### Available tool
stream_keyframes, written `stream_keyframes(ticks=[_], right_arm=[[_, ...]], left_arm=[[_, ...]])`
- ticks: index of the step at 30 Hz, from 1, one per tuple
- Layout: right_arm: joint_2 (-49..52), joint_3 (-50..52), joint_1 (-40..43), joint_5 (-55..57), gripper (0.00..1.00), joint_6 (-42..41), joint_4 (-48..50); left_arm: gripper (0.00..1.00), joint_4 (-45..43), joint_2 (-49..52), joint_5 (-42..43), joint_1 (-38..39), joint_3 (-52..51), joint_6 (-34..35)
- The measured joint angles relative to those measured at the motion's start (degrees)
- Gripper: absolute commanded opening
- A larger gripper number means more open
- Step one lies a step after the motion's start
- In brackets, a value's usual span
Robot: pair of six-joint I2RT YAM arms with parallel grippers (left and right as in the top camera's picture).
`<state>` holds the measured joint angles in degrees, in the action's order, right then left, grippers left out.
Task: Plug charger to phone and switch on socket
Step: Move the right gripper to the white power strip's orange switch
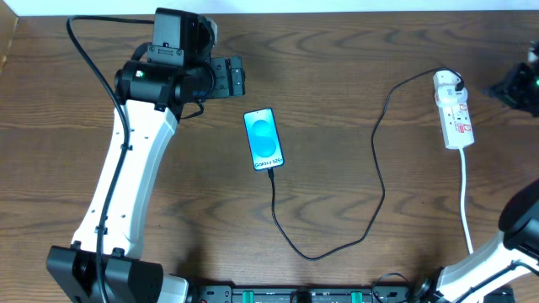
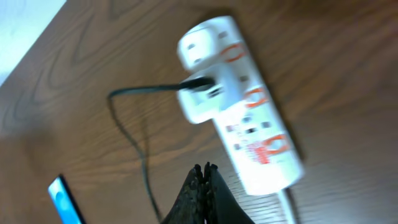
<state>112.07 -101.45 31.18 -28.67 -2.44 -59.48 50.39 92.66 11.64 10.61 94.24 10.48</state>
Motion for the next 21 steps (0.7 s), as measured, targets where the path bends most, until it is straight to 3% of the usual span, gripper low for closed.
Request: stream_keyframes(ticks=[21], right_arm=[[10.69,0.0,3.21,-2.54,0.01,1.7,5.33]], left_arm=[[0.97,0.0,0.0,0.0,0.0,0.0,0.02]])
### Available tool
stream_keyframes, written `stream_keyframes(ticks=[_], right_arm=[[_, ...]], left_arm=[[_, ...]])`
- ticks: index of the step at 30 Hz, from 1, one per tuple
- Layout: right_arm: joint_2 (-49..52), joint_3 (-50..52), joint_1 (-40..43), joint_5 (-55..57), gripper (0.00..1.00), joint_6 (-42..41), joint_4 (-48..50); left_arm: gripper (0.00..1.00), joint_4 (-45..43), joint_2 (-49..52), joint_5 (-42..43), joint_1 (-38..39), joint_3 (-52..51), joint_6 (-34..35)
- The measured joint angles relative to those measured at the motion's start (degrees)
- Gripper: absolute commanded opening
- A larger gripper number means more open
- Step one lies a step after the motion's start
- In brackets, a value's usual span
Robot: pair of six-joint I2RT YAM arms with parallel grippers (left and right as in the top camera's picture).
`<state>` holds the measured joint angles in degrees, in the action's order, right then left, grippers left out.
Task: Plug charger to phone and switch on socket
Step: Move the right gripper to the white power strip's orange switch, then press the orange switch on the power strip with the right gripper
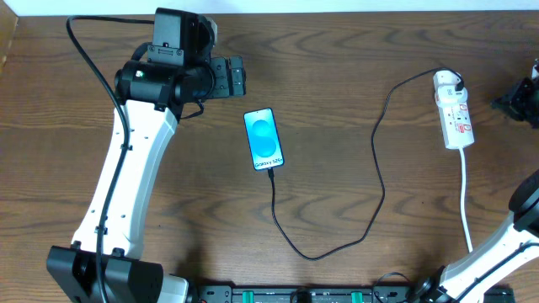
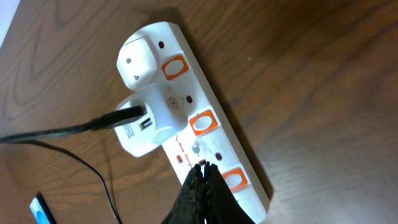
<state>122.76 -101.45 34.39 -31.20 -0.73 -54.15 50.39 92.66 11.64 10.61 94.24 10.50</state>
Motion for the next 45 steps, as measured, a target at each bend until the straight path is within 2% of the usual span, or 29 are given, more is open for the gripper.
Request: stream_keyframes(ticks=[9,19,27,45], right_arm=[[4.37,0.0,-1.33,-2.01,0.01,-0.31,2.64],[7.28,0.0,-3.45,-1.07,0.01,-5.73,5.95],[9.07,-0.04,-4.72,-0.74,0.01,-6.82,8.61],[9.07,-0.52,-5.03,-0.24,0.01,-7.98,6.23]], left_arm=[[0.97,0.0,0.0,0.0,0.0,0.0,0.0],[0.97,0.0,0.0,0.0,0.0,0.0,0.0],[0.97,0.0,0.0,0.0,0.0,0.0,0.0],[0.98,0.0,0.0,0.0,0.0,0.0,0.0]])
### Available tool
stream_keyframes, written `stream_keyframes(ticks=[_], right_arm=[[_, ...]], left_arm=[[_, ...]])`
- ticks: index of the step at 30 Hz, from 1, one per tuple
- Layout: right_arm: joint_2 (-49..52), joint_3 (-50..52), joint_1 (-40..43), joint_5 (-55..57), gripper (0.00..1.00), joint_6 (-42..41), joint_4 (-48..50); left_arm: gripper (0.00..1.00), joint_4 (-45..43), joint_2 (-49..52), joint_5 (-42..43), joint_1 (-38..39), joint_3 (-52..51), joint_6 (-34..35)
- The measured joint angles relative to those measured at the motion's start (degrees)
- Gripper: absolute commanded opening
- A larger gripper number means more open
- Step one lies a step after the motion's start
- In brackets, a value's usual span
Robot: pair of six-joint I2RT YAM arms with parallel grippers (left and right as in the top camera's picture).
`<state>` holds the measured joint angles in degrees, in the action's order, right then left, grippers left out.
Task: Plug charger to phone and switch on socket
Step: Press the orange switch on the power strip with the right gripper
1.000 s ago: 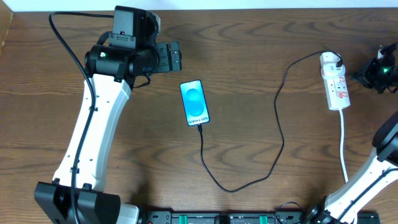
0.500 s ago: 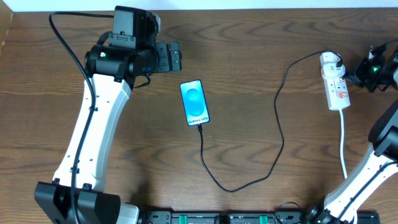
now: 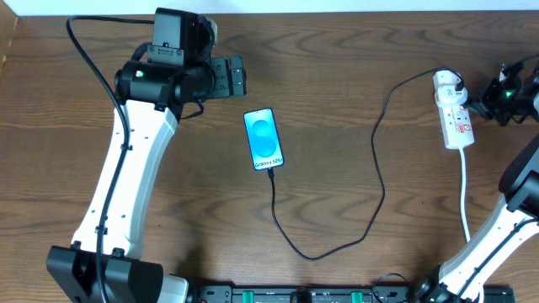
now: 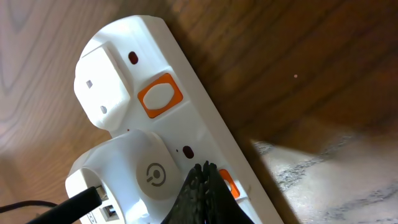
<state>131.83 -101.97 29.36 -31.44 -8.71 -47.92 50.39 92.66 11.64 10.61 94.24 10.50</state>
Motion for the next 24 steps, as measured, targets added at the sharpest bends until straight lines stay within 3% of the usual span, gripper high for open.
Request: stream_keyframes(ticks=[24], right_arm=[[-0.35,-0.74,-1.22,3.23,0.01,-5.55,-1.7]], left_arm=[[0.98,0.0,0.0,0.0,0.0,0.0,0.0]])
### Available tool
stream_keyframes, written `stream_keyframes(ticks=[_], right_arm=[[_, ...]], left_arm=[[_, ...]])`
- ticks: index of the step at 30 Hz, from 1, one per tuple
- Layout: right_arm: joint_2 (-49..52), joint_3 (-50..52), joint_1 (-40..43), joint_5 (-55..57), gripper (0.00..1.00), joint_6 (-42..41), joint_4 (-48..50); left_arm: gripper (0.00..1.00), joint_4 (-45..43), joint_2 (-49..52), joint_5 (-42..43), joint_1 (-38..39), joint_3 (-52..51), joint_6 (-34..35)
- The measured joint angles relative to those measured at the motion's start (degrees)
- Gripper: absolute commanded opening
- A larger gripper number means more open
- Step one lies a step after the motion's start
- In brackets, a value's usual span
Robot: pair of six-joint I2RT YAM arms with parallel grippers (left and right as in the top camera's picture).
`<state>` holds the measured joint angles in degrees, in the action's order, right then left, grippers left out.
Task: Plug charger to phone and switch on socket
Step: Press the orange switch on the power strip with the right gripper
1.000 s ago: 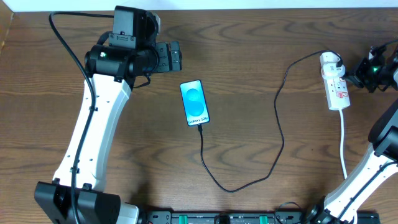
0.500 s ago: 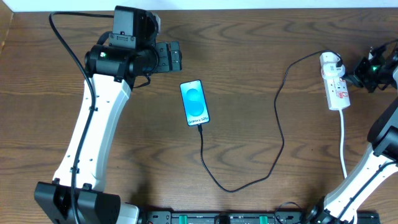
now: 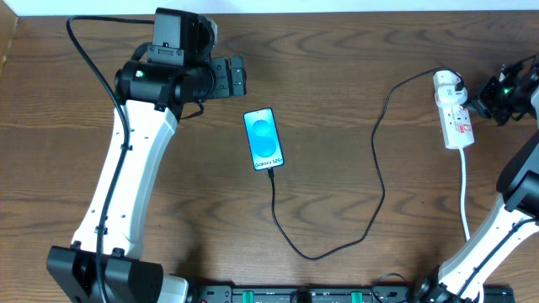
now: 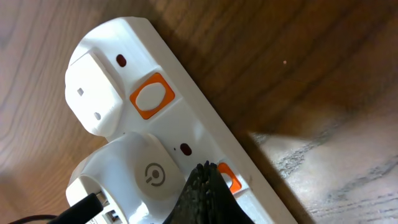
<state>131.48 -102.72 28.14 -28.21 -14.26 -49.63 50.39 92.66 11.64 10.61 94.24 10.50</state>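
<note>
The phone (image 3: 264, 139) lies face up mid-table with its blue screen lit, and the black charger cable (image 3: 373, 168) is plugged into its near end. That cable loops round to the white adapter (image 4: 146, 177) seated in the white power strip (image 3: 452, 109). My right gripper (image 4: 205, 165) is shut, its tips down against the orange switch (image 4: 226, 180) beside the adapter. In the overhead view the right gripper (image 3: 481, 98) sits just right of the strip. My left gripper (image 3: 234, 77) hovers behind and left of the phone, holding nothing that shows.
A second orange switch (image 4: 149, 96) and a blank white plug (image 4: 93, 93) occupy the strip's far end. The strip's own white lead (image 3: 466, 194) runs toward the table's near edge. The table's back edge lies close behind the strip.
My right gripper has shifted a little closer along the strip, and its shut tips now cover more of the orange switch beside the adapter. The phone, the cable and the left arm are unchanged.
My shut right gripper was first well above the strip, with the whole strip in view. It then stood lower over the sockets, then close to the adapter's switch, and now its tips rest on that switch. The phone stayed plugged in and lit throughout, and the left arm stayed still.
</note>
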Motion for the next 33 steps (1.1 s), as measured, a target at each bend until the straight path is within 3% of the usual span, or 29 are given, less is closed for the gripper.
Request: stream_keyframes(ticks=[33], right_arm=[[-0.39,-0.31,-0.72,1.46,0.01,0.55,-2.86]], left_arm=[[0.98,0.02,0.0,-0.02,0.0,0.0,0.0]])
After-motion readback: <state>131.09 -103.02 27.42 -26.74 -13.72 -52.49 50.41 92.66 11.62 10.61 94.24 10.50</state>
